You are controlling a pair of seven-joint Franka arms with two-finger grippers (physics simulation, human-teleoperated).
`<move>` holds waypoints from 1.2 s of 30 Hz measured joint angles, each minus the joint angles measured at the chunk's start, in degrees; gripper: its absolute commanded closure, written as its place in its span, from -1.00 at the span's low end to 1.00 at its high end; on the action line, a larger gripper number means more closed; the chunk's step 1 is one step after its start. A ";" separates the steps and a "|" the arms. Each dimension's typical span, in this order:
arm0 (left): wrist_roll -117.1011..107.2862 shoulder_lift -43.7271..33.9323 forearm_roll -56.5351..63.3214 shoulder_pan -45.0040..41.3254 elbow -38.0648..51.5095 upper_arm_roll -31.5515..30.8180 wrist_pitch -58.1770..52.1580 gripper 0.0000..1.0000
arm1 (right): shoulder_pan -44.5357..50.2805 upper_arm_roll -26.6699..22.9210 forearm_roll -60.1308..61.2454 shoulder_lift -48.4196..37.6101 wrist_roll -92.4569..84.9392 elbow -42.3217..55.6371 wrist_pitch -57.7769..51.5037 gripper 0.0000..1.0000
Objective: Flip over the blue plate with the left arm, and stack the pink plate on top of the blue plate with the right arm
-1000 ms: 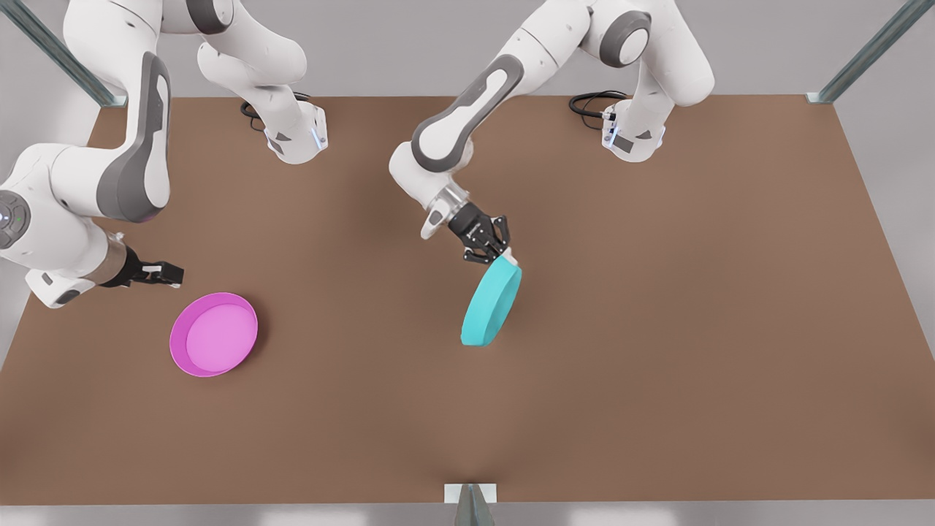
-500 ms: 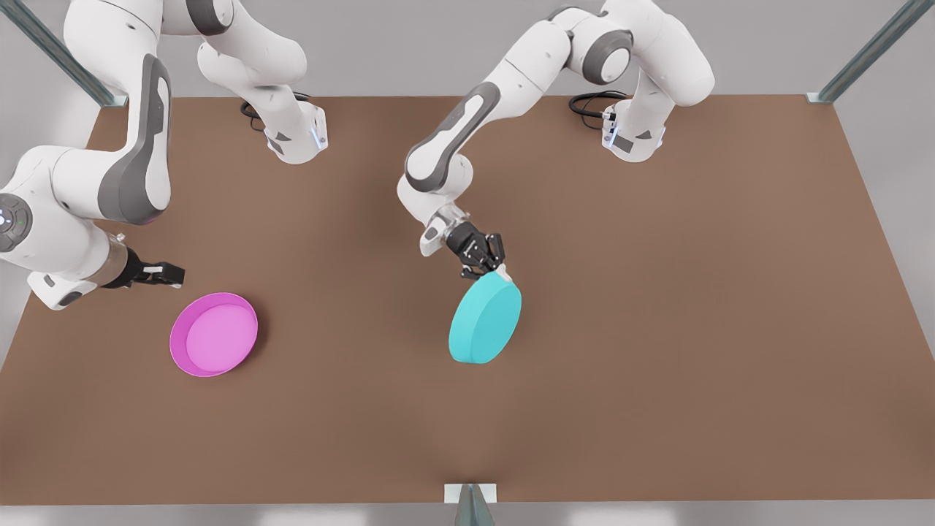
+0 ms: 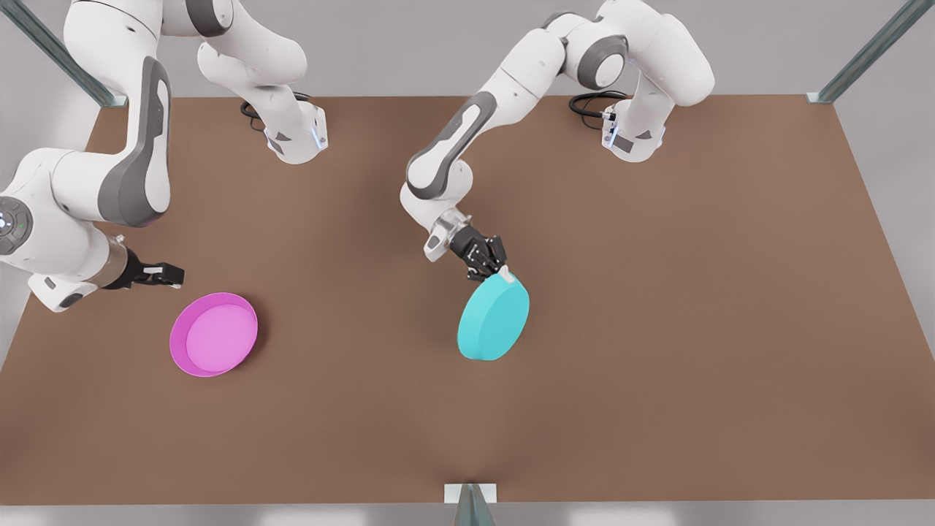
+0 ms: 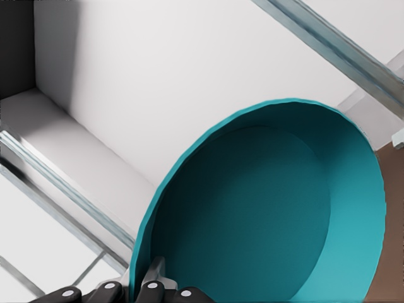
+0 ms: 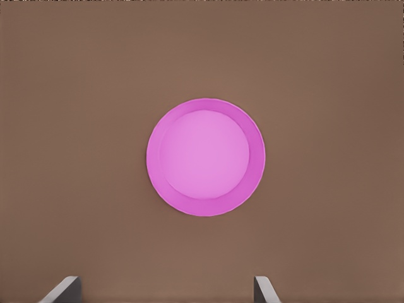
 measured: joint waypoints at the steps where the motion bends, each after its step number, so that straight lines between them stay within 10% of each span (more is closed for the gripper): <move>1: -0.71 1.10 -0.08 -0.05 0.64 0.00 -0.08 0.52 | 0.01 0.00 0.03 0.00 0.00 -0.05 0.00 -1.00; 14: -1.80 4.46 -1.16 -0.15 2.42 -0.43 -0.96 0.46 | 0.05 0.00 0.09 0.53 -0.09 -0.03 0.53 -1.00; 18: -1.80 4.57 -1.84 -0.14 2.46 -0.50 -1.29 -0.27 | 0.02 -0.09 0.18 0.62 -0.09 -0.09 0.62 -1.00; 21: -1.80 4.92 -2.14 -0.17 2.90 -1.29 -1.72 -0.35 | -0.02 -0.26 0.18 0.87 -0.17 -0.09 0.62 -1.00; 24: -1.75 5.44 -2.47 -0.15 3.99 -1.96 -2.41 -1.00 | -0.10 -0.26 0.26 1.05 -0.17 -0.09 0.62 -1.00; 36: -11.94 16.63 -17.29 2.61 30.21 -7.75 1.93 -1.00 | -0.66 -3.44 8.66 -0.01 -3.76 -4.58 6.52 -1.00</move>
